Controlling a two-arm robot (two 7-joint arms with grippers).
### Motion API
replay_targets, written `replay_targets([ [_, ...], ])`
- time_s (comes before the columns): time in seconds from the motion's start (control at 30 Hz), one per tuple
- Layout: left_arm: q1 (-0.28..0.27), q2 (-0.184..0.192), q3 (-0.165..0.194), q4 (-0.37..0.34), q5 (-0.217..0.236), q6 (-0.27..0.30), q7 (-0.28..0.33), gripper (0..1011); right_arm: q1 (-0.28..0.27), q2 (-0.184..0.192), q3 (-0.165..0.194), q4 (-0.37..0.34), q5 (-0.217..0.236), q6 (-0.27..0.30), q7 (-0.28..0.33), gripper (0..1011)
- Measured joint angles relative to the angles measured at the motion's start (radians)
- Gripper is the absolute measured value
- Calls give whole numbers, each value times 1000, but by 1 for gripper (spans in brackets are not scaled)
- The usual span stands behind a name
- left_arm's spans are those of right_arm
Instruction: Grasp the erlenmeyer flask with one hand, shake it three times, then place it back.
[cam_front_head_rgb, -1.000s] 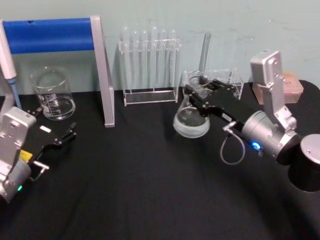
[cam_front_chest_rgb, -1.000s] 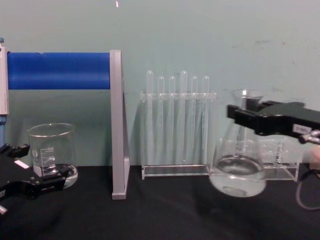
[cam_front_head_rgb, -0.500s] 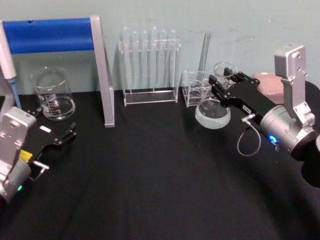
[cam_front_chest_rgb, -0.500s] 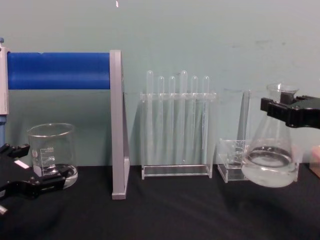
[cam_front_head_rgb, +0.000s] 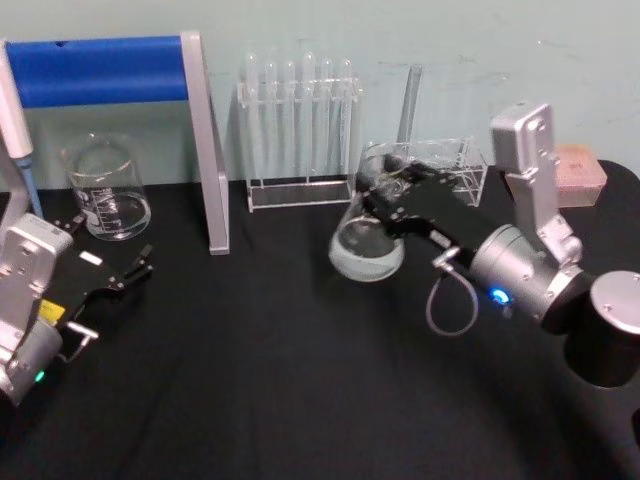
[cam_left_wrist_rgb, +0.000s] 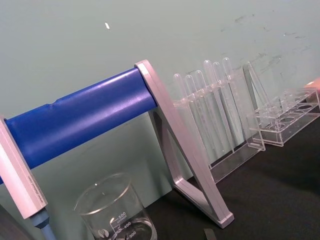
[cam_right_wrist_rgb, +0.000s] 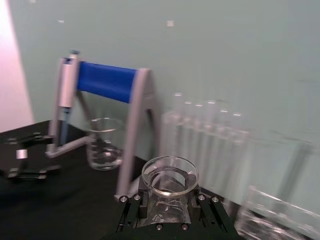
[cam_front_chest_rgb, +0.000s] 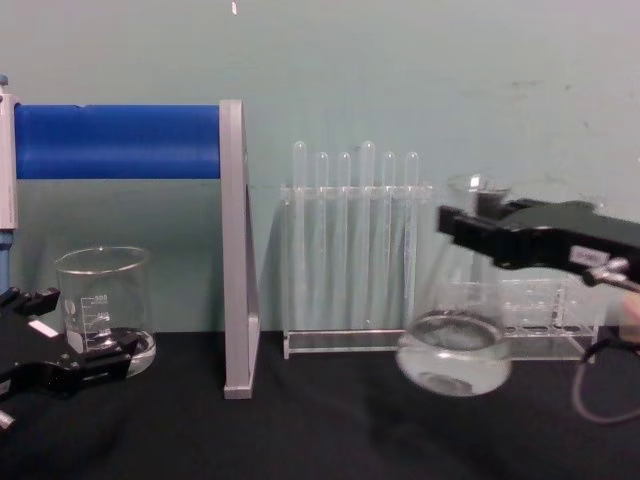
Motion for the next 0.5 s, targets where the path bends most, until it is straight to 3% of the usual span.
replay_targets([
  [0.5, 0, 0, 0, 0, 0, 0, 0, 1001, 6, -1, -113, -34, 23, 11, 73, 456],
])
